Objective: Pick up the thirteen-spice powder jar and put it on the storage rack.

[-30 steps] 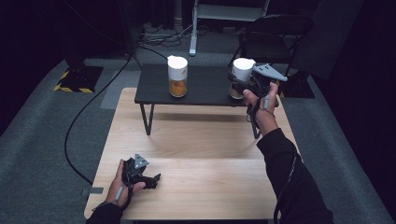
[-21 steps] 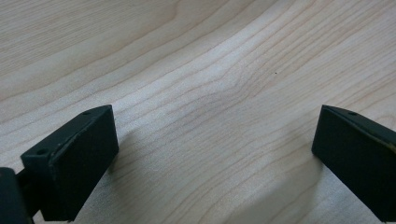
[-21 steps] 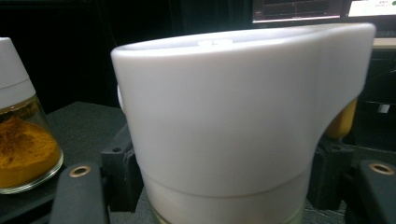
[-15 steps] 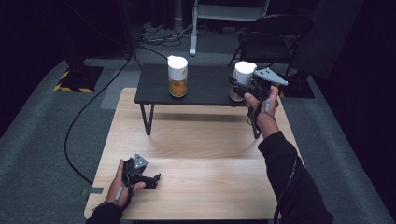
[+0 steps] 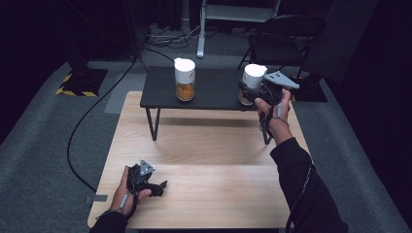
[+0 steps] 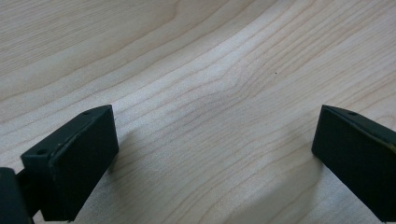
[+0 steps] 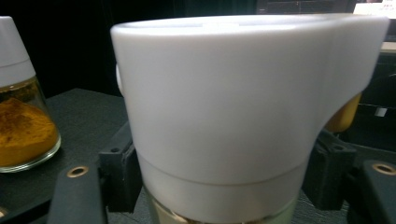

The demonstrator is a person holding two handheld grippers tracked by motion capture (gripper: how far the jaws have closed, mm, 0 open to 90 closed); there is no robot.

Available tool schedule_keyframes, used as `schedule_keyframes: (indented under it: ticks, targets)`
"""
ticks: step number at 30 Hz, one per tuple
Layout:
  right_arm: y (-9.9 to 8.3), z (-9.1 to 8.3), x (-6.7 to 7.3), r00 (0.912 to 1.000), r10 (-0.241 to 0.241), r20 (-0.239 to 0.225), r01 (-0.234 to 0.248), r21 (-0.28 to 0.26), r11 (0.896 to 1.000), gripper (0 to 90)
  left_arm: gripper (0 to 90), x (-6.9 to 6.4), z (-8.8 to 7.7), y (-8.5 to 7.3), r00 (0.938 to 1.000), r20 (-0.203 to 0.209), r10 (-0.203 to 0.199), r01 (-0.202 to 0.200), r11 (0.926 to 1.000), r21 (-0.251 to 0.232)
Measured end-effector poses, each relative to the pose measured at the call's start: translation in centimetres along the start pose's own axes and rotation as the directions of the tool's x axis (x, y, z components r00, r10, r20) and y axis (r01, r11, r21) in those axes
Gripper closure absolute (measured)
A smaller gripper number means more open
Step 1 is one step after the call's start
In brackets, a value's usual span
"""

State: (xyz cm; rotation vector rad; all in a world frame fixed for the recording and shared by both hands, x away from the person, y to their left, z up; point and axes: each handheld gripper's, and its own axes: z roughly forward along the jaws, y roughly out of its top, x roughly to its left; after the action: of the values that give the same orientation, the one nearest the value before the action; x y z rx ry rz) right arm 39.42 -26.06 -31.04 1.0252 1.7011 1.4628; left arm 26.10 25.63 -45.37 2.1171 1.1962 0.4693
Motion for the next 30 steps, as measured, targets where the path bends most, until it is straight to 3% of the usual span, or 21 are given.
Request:
schedule_keyframes:
  ticks: [6,11,15,22,27,30]
  targets:
    - [0.0,0.1,0.3,0.9999,0.005,0.016,-0.005,0.007,1.0,17.1,0.5,0.0,0.0,0.0,1.0,0.0,0.0,0.0,1.0,0.0]
    - [0.1,0.3,1.0,0.9975,0.01,0.07,-0.011,0.007,1.0,9.4,0.5,0.0,0.0,0.0,1.0,0.0,0.0,0.0,1.0,0.0]
    - [0.3,0.4,1.0,0.9972,0.017,0.072,-0.018,0.017,1.0,2.6,0.5,0.0,0.0,0.0,1.0,0.0,0.0,0.0,1.0,0.0]
    - [0.5,0.6,1.1,0.9973,0.017,0.071,-0.019,0.027,0.999,1.4,0.5,0.0,0.0,0.0,1.0,0.0,0.0,0.0,1.0,0.0]
    - [-0.1,-0.1,1.3,0.9965,0.037,0.075,-0.034,-0.033,0.999,1.4,0.5,0.0,0.0,0.0,1.0,0.0,0.0,0.0,1.0,0.0]
    - [0.1,-0.2,1.7,0.9963,0.018,0.084,-0.016,-0.032,0.999,1.3,0.5,0.0,0.0,0.0,1.0,0.0,-0.001,0.001,1.0,-0.001]
